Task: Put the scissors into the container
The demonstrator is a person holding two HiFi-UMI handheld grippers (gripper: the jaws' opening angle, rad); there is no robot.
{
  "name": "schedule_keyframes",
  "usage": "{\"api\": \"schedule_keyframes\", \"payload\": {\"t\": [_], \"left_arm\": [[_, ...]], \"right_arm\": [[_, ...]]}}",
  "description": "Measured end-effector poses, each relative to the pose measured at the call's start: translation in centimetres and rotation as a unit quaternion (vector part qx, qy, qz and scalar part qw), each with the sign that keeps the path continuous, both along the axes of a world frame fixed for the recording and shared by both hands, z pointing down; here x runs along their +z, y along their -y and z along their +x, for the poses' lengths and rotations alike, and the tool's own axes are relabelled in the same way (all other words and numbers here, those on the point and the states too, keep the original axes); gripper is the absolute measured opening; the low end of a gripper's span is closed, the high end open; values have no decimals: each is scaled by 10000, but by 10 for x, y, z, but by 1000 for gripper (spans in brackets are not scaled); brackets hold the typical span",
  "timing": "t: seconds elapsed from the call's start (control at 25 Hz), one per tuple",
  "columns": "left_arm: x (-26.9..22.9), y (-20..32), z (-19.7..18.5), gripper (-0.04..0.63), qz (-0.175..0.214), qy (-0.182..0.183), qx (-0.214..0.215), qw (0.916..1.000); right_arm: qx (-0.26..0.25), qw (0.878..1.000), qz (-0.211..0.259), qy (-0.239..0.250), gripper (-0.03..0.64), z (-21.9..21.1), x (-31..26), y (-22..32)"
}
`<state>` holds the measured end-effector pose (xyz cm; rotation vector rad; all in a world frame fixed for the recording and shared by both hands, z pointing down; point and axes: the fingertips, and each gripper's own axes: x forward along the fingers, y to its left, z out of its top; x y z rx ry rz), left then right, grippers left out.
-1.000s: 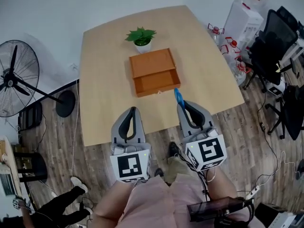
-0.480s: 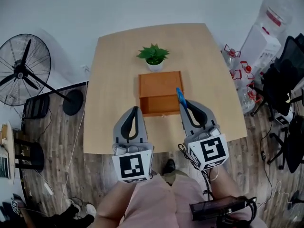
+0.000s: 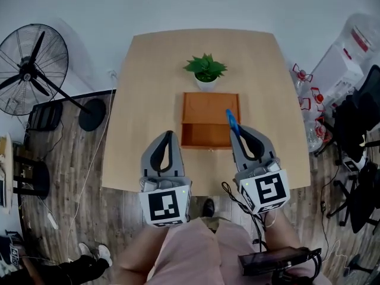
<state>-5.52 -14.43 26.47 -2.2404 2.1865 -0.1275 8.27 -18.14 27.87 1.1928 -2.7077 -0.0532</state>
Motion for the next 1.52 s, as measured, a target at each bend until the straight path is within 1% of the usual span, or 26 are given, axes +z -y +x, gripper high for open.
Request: {"api": "schedule_keyframes", "payload": {"t": [0.32, 0.56, 0.68, 0.8, 0.96, 1.04, 1.16, 1.36, 1.52], "left_arm": [[37, 35, -31, 5, -410, -173, -57, 9990], [57, 51, -48, 5, -570, -299, -97, 9979], [69, 58, -56, 5, -687, -366, -126, 9969], [84, 60, -66, 5, -807, -325, -182, 9960], [99, 66, -71, 5, -968, -478, -234, 9939], [107, 69, -73, 5, -1009, -490, -240, 9934], [115, 72, -74, 5, -1077, -521, -271, 9924], [128, 72, -79, 5, -1139, -486, -317, 9918], [137, 75, -84, 5, -1209, -492, -371, 9908]], "right_arm": [[-114, 9989, -358, -296, 32, -27, 41, 30], [-206, 9960, -681, -543, 32, -43, 77, 40], [-328, 9938, -839, -650, 32, -51, 94, 42], [-481, 9906, -1067, -707, 32, -58, 111, 40], [-645, 9859, -1313, -810, 32, -65, 132, 40], [-700, 9845, -1377, -825, 32, -68, 141, 41], [-845, 9835, -1333, -889, 32, -73, 150, 42], [-1176, 9749, -1376, -1299, 32, -78, 169, 38], [-1418, 9625, -1661, -1611, 34, -82, 184, 36]]}}
